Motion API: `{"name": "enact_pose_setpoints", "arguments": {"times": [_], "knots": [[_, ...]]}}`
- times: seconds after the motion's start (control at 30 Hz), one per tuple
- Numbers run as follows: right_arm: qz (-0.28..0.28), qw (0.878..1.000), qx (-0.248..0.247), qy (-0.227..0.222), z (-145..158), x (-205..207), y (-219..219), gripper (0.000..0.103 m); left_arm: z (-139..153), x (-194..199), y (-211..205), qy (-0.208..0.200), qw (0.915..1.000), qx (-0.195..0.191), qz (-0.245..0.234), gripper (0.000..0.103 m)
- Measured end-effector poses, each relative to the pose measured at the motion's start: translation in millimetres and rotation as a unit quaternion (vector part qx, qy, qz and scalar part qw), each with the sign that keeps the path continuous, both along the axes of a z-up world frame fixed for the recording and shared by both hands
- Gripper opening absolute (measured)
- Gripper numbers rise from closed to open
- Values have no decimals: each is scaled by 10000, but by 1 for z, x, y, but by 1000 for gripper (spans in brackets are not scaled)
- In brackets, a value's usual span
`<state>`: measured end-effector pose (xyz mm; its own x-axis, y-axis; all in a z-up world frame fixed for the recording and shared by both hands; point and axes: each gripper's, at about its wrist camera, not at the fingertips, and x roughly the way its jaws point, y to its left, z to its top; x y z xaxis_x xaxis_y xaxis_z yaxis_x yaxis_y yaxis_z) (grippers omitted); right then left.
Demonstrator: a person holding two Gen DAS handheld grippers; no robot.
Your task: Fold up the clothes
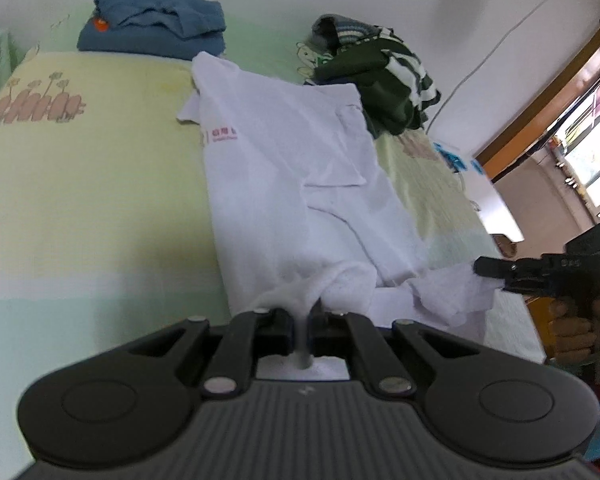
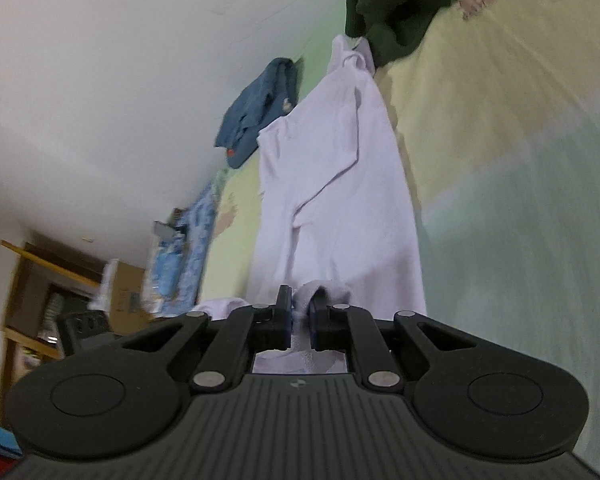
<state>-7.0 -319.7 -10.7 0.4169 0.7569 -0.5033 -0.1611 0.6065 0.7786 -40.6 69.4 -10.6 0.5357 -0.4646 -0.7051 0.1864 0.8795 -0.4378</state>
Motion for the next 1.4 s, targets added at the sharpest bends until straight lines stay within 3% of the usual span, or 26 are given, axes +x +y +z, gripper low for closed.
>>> {"name": "enact_pose_setpoints", "arguments": {"times": [0.27,0.43,1.2,1.27,1.33,1.4], "knots": [[-204,9964,-771,-291,0,17,21,9,-11,25,-11,-37,9996,285,-11,1],[-107,9950,-941,-323,-1,26,23,9,-15,27,-10,38,9992,282,269,1],[-283,9960,-848,35,-23,71,23,10,-20,56,-6,76,9966,429,706,3],[-370,9952,-900,78,-25,73,23,10,-19,57,-4,52,9969,343,712,8],[-448,9946,-924,153,-27,75,22,10,-17,58,1,35,9971,219,731,35],[-504,9942,-926,218,-29,76,22,11,-15,61,5,12,9965,151,820,41]]}}
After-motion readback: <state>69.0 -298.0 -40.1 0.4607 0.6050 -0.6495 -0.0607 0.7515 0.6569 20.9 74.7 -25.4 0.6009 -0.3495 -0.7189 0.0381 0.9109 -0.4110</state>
